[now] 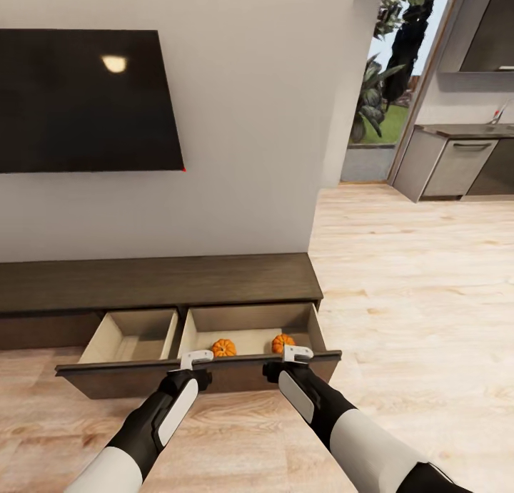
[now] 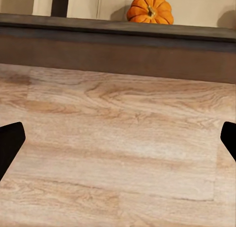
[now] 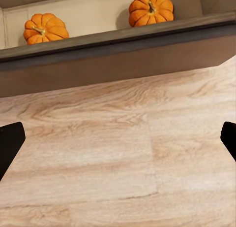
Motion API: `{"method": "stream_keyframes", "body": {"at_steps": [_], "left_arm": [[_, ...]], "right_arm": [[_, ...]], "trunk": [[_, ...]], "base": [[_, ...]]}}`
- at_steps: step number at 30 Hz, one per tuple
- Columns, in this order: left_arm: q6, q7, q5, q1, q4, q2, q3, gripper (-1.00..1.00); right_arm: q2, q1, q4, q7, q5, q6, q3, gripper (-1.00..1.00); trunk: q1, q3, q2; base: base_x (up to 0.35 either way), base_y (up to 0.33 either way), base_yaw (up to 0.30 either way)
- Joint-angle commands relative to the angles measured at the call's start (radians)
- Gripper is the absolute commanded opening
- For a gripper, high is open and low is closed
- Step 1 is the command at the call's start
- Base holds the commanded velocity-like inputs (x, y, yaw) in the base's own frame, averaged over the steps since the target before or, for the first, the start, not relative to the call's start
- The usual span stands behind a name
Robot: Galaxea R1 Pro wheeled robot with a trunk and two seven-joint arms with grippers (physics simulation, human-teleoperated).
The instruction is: Place each of the two pumpkins and all three candles from the living room inside a cabinet in the living room (use any cabinet), then make sure every cabinet is closed, and position the cauldron so it is next to a table in the living room.
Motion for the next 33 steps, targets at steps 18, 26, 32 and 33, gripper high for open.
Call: {"method": "stream_keyframes", "body": {"at_steps": [18,26,32,33], "left_arm": [[0.000,0.010,0.008,-0.001,0.001,0.001,-0.005,1.00],[0.000,0.010,0.008,-0.001,0.005,0.001,-0.005,1.00],[-0.001,0.010,0.007,-0.001,0.007,0.001,-0.005,1.00],[-0.001,0.010,0.007,-0.001,0.007,0.001,-0.005,1.00]], "right_arm": [[-0.001,-0.001,0.002,-0.022,-0.005,0.005,0.011,1.00],[-0.001,-0.001,0.002,-0.021,-0.006,-0.040,0.008,1.00],[-0.001,-0.001,0.004,-0.025,-0.007,-0.068,0.012,1.00],[-0.001,-0.001,0.004,-0.025,-0.007,-0.069,0.013,1.00]], "trunk": [[0.069,-0.057,-0.127],[0.100,-0.083,-0.183],[0.123,-0.101,-0.225],[0.127,-0.104,-0.232]], "base": [[0.000,0.000,0.000],[0.000,0.000,0.000],[0.000,0.000,0.000],[0.000,0.000,0.000]]}}
